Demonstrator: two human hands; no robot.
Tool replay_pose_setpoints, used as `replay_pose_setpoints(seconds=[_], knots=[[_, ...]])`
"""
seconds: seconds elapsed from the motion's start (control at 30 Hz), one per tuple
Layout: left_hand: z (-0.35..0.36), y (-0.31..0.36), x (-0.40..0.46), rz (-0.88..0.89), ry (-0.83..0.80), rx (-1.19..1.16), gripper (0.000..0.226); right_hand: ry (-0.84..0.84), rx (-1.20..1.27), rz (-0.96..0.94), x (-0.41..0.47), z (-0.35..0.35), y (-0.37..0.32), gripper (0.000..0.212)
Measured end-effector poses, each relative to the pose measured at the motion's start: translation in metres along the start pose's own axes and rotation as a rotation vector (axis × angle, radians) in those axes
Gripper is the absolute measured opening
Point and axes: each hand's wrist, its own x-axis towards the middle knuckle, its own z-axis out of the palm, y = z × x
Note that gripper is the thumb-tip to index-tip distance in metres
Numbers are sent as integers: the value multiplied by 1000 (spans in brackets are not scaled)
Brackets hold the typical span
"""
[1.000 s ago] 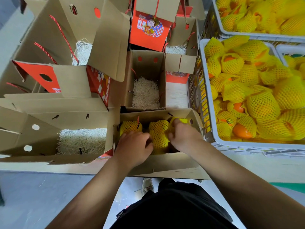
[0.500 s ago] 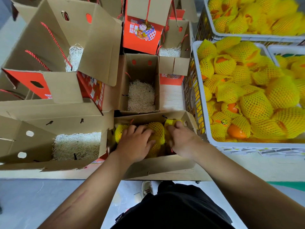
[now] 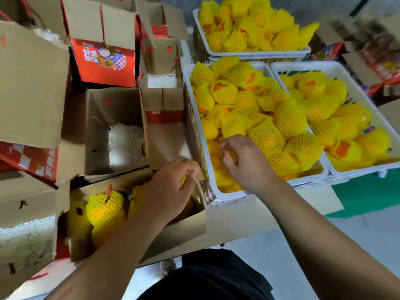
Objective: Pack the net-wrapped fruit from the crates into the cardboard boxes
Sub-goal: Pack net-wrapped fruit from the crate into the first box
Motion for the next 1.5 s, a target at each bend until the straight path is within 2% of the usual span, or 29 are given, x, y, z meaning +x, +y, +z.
replay_pose_setpoints(seconds=[0.1, 0.17, 0.3, 0.47, 0.57, 0.7, 0.73, 0.8, 0.87, 0.93, 1.0, 1.07, 1.1, 1.17, 1.23, 1.3, 1.33, 1.43, 1.5], knots=[[10, 19, 25, -116, -21, -176, 21, 9, -324, 283, 20, -14, 49, 47], [17, 31, 40, -151, -50, -271, 20, -67, -363, 449, 32, -15, 69, 55], [26, 44, 53, -117, -63, -283, 18, 5, -520, 476, 40, 7, 76, 37], [24, 35, 50, -137, -65, -318, 18, 47, -473, 472, 30, 7, 69, 53], [17, 31, 46, -163, -23, -371, 18, 204, -299, 369, 21, -14, 58, 62], [-4, 29, 33, -207, 42, -506, 17, 360, 221, 211, 15, -33, 5, 68], [-11, 26, 28, -229, 38, -583, 20, 325, 371, 190, 14, -30, -17, 66], [-28, 17, 15, -286, -2, -770, 25, 145, 653, 186, 9, -15, -62, 58], [-43, 1, 0, -372, 6, -944, 24, -19, 750, 208, 4, 8, -95, 50], [-53, -17, -15, -450, 86, -997, 22, -121, 766, 262, 1, 32, -116, 48], [-54, -35, -29, -524, 166, -974, 10, -178, 817, 359, -1, 52, -127, 48], [-52, -48, -41, -593, 187, -914, 8, -233, 835, 420, -2, 64, -128, 46], [-50, -54, -47, -594, 163, -873, 8, -288, 813, 419, -3, 66, -126, 44], [-46, -62, -61, -563, 78, -765, 25, -397, 749, 394, -5, 69, -122, 35], [-43, -64, -72, -538, -33, -637, 31, -380, 603, 340, -6, 74, -114, 28], [-44, -63, -80, -472, -150, -442, 34, -384, 391, 302, -7, 79, -107, 37], [-46, -63, -83, -441, -163, -295, 35, -452, 289, 299, -9, 80, -106, 46], [-53, -62, -92, -384, -107, 170, 28, -674, -60, 261, -14, 91, -109, 70], [-53, -62, -96, -416, -165, 250, 21, -727, -210, 248, -12, 102, -113, 78]])
